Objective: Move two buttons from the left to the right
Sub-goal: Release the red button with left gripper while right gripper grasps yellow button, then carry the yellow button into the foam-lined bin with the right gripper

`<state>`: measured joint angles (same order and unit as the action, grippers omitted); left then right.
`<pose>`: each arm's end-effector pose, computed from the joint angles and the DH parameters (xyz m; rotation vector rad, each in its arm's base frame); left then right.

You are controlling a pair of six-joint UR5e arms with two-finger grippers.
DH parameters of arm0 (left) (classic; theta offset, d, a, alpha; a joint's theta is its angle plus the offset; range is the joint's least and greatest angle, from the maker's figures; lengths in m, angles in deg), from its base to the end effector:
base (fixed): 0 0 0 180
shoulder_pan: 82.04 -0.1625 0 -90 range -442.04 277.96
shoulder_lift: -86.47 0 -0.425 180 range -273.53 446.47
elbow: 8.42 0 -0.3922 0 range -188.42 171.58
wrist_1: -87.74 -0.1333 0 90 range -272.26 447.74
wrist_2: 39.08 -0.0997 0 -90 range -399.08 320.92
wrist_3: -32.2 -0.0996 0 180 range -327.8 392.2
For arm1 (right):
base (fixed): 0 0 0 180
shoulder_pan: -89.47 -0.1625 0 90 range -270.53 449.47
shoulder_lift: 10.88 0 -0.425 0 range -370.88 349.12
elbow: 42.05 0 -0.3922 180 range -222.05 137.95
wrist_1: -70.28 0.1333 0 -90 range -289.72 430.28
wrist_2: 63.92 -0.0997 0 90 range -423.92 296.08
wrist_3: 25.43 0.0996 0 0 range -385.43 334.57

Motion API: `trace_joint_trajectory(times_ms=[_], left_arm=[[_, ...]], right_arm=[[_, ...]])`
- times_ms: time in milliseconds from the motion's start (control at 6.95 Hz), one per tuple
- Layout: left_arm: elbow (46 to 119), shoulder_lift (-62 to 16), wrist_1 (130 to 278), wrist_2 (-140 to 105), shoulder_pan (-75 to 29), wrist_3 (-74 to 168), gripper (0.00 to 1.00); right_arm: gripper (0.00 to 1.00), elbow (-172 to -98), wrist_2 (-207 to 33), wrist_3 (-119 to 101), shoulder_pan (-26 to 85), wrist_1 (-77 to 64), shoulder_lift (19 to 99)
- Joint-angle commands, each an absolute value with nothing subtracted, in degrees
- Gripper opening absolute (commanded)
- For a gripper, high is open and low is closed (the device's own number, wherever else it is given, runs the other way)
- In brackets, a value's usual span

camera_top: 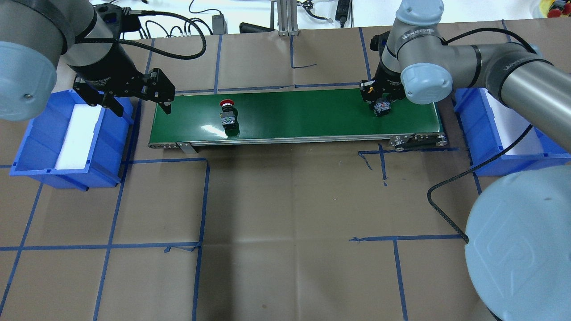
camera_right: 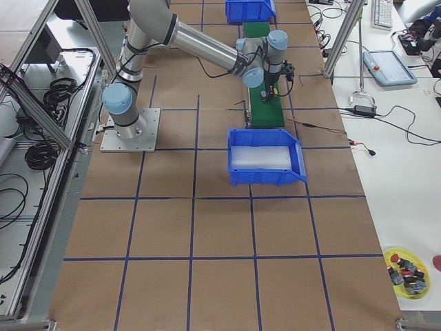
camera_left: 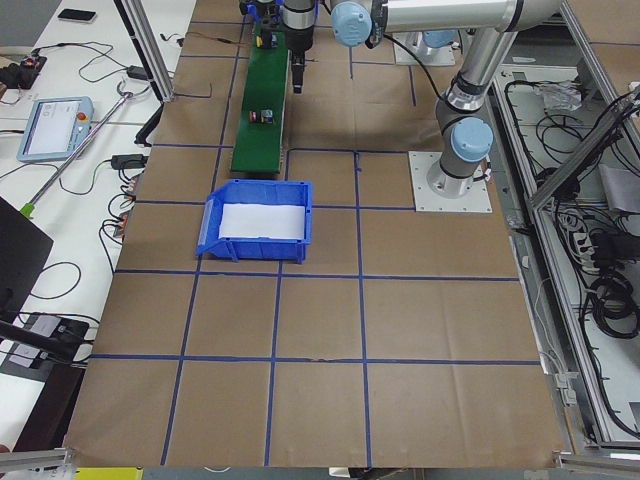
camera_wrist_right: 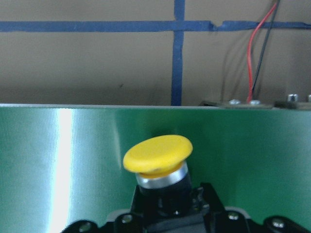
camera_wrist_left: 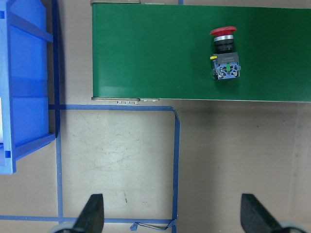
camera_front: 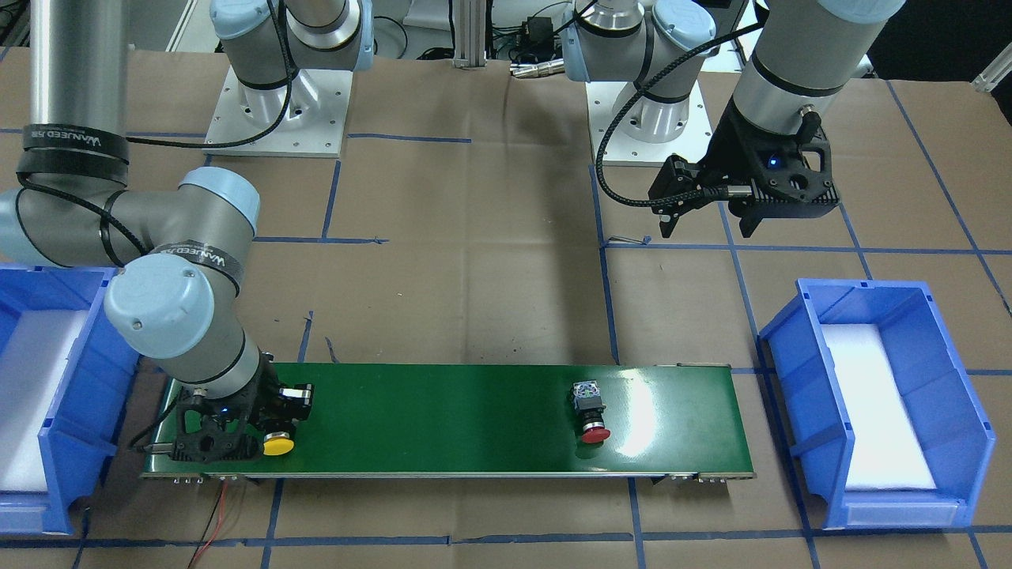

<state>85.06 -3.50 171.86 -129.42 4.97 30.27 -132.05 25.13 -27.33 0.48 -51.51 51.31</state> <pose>-0.1067 -0.5013 0.4686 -0.0292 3.1330 -0.0660 0.1234 -0.6538 0.2630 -0.0252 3.1248 -0.1092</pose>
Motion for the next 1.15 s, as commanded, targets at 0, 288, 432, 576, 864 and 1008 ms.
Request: trace_joint_trajectory(times_ms=[0, 288, 432, 576, 864, 1008], left_arm=[[85.10, -3.62, 171.76, -129.43, 4.97, 30.26, 1.00], [85.19, -3.71, 171.67, -129.43, 4.97, 30.26, 1.00], [85.19, -3.97, 171.41, -129.43, 4.97, 30.26, 1.00], [85.19, -3.88, 171.32, -129.43, 4.97, 30.26, 1.00], [85.19, -3.88, 171.23, -129.43, 4.97, 30.44, 1.00], [85.19, -3.97, 171.23, -129.43, 4.97, 30.44, 1.00]], right_arm=[[0.06, -126.55, 27.30, -28.69, 4.46, -44.22, 54.05], [0.07, -121.26, 26.96, -36.70, 14.19, -35.31, 57.40], [0.07, -120.11, 26.96, -45.21, 19.98, -35.10, 59.06], [0.07, -121.14, 26.87, -49.82, 25.17, -35.19, 59.43], [0.06, -130.24, 26.43, -52.67, 29.77, -40.07, 60.65], [0.06, -137.34, 26.34, -52.77, 31.19, -49.07, 61.36]])
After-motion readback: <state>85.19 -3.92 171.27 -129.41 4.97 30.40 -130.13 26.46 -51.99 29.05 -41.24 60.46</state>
